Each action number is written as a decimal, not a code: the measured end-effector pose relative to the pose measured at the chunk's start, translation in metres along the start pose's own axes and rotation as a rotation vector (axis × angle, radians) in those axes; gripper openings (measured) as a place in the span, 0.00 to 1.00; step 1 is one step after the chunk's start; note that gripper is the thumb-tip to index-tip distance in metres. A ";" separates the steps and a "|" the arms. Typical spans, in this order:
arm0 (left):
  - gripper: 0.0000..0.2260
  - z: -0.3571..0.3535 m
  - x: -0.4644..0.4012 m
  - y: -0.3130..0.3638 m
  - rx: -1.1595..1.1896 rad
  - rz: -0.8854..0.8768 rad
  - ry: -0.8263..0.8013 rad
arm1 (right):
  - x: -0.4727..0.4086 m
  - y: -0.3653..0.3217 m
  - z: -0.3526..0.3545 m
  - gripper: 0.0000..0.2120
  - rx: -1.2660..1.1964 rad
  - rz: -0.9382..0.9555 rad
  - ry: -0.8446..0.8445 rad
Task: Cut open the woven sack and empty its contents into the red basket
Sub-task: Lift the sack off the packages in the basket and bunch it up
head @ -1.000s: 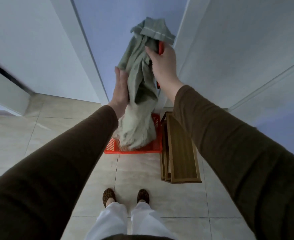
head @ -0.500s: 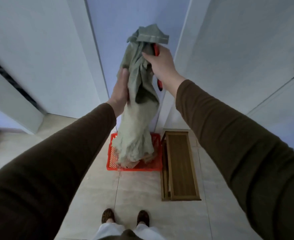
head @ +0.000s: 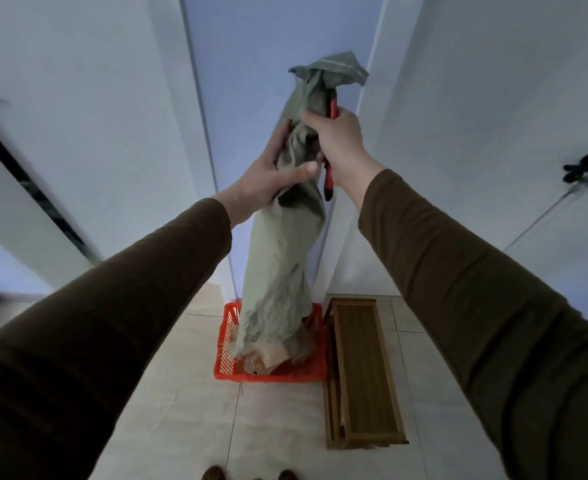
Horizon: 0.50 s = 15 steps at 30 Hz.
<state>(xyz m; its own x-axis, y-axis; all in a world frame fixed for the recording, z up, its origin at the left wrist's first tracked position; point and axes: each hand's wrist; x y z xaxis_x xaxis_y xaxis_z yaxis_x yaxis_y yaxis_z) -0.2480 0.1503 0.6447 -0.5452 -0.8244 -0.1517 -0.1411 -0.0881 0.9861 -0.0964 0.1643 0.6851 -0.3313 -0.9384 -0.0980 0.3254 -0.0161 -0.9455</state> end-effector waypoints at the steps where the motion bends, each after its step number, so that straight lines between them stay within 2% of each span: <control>1: 0.40 0.001 -0.003 0.002 -0.055 -0.008 -0.033 | 0.002 -0.004 0.002 0.11 -0.016 0.022 -0.089; 2: 0.37 0.003 -0.005 0.004 -0.089 -0.016 -0.010 | 0.004 -0.010 0.004 0.15 -0.007 0.058 -0.169; 4: 0.25 0.009 -0.012 0.008 -0.051 -0.033 0.136 | 0.007 -0.019 0.009 0.17 0.033 0.141 -0.279; 6: 0.17 0.013 -0.016 0.011 0.069 -0.031 0.274 | 0.006 -0.024 0.015 0.15 0.055 0.209 -0.307; 9: 0.16 0.016 -0.024 0.018 0.158 -0.005 0.401 | 0.004 -0.017 0.023 0.20 0.079 0.312 -0.187; 11: 0.16 0.016 -0.028 0.023 0.168 0.000 0.447 | 0.004 -0.005 0.029 0.23 0.235 0.396 -0.107; 13: 0.15 0.015 -0.030 0.026 0.175 -0.015 0.466 | 0.005 0.007 0.035 0.29 0.374 0.475 -0.095; 15: 0.15 0.013 -0.031 0.029 0.192 -0.027 0.466 | 0.004 0.013 0.037 0.36 0.408 0.518 -0.112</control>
<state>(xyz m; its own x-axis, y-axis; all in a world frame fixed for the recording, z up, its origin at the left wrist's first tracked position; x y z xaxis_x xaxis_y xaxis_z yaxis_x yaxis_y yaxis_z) -0.2461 0.1805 0.6773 -0.1181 -0.9892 -0.0871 -0.3236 -0.0446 0.9451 -0.0610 0.1471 0.6842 0.0449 -0.8897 -0.4544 0.7337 0.3380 -0.5895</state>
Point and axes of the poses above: each hand's wrist, its own x-axis away from the middle knuckle, its own z-axis out of the back of the hand, y = z × x, and after that the axes turned 12 degrees about x, right-handed
